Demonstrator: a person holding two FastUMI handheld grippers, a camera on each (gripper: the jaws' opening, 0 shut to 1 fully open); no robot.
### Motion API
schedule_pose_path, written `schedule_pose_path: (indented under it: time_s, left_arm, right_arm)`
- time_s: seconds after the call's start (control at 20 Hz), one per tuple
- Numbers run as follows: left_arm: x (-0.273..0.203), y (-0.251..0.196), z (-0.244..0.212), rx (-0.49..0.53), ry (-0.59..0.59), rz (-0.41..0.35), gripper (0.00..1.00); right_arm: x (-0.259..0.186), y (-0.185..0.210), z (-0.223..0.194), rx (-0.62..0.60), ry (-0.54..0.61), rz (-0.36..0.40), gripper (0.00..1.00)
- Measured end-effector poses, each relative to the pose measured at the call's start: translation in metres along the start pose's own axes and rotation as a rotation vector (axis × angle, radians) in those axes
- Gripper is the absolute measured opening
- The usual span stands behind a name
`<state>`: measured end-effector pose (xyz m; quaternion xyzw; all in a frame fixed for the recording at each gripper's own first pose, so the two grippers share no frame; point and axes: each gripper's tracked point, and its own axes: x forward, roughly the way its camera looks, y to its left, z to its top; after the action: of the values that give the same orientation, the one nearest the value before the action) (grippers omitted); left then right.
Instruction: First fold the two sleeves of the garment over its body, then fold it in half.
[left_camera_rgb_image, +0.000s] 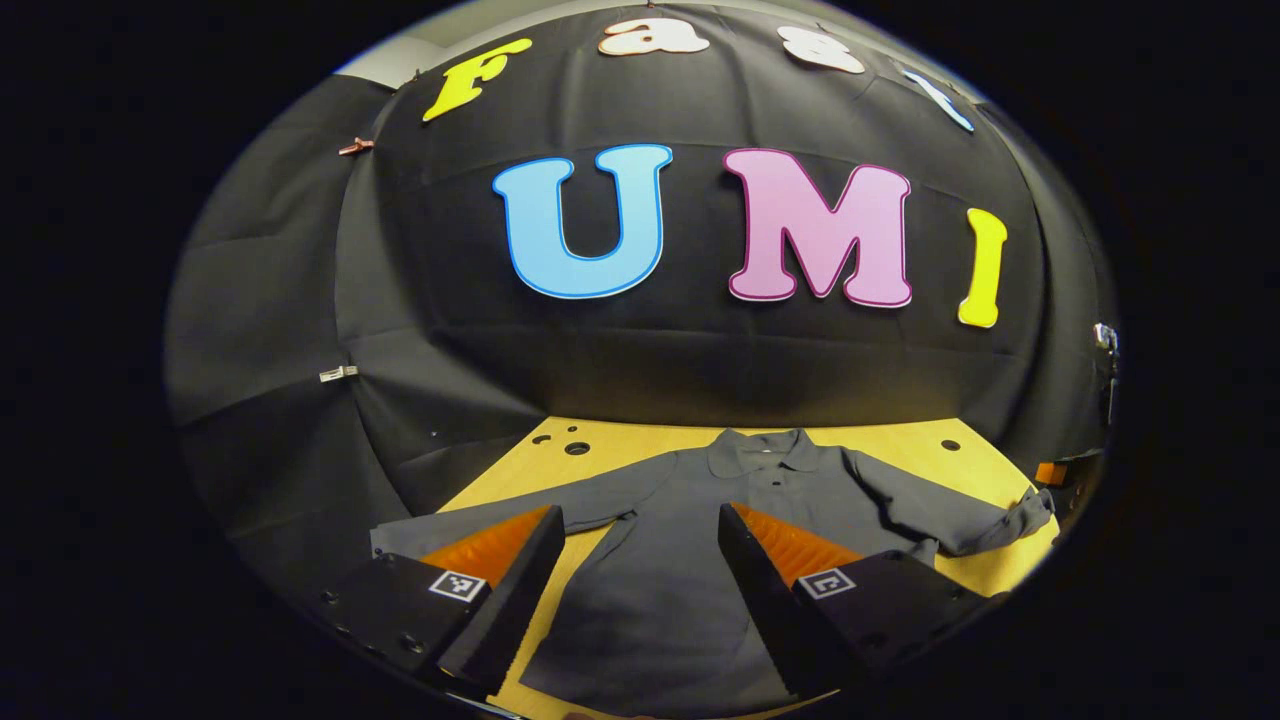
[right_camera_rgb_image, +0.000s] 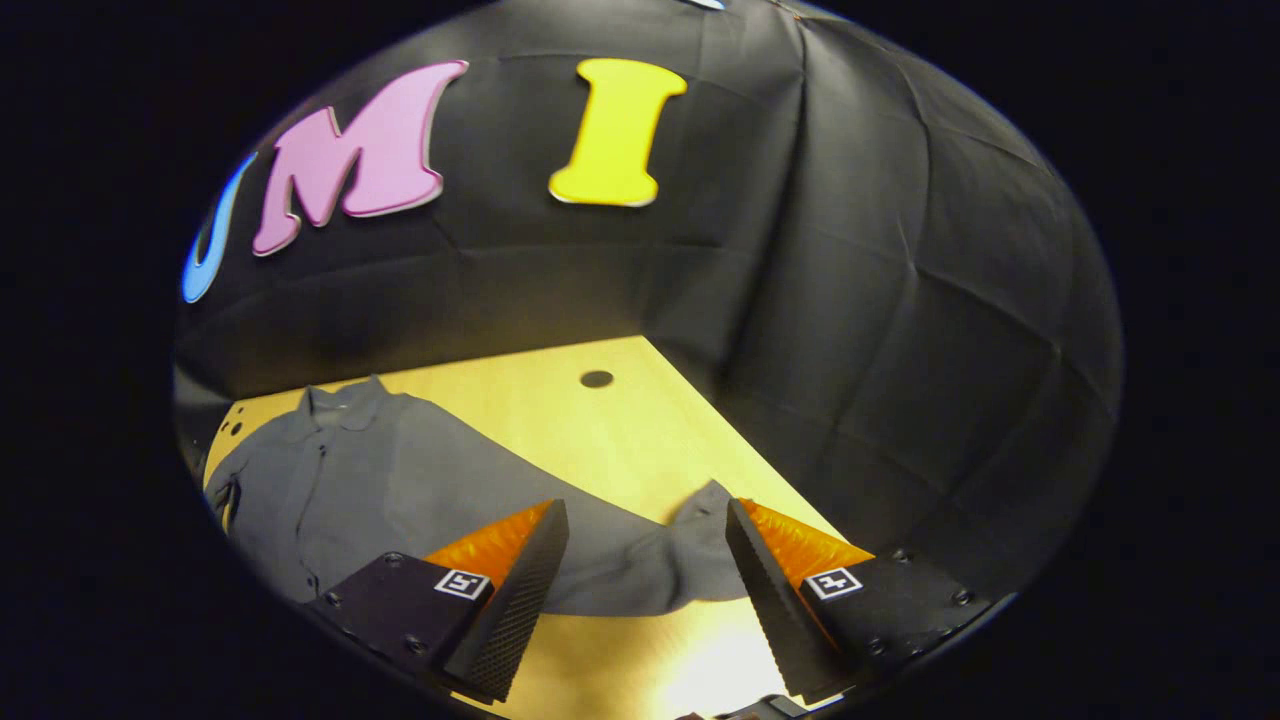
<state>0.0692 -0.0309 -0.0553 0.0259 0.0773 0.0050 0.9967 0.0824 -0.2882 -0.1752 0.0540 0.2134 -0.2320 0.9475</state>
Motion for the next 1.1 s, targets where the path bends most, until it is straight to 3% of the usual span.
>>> schedule_pose_path:
  time_s: [0.45,0.8,1.0,1.05,1.1]
  left_arm:
    - [0.007,-0.01,-0.011,0.005,0.052,0.006,0.98]
    - [0.01,-0.024,-0.019,-0.03,0.084,-0.001,0.98]
    - [0.013,-0.034,-0.017,-0.026,0.084,-0.017,0.98]
    - [0.014,-0.036,-0.015,-0.022,0.081,-0.018,0.98]
    - [0.015,-0.038,-0.016,-0.021,0.081,-0.022,0.98]
  right_arm:
    - [0.063,-0.051,-0.065,0.078,0.209,-0.06,0.98]
    - [0.094,-0.051,-0.089,0.093,0.319,-0.026,1.0]
    - [0.092,-0.046,-0.085,0.065,0.328,-0.018,0.99]
    - [0.092,-0.046,-0.083,0.073,0.33,-0.009,0.98]
    - [0.091,-0.044,-0.084,0.081,0.343,0.003,0.84]
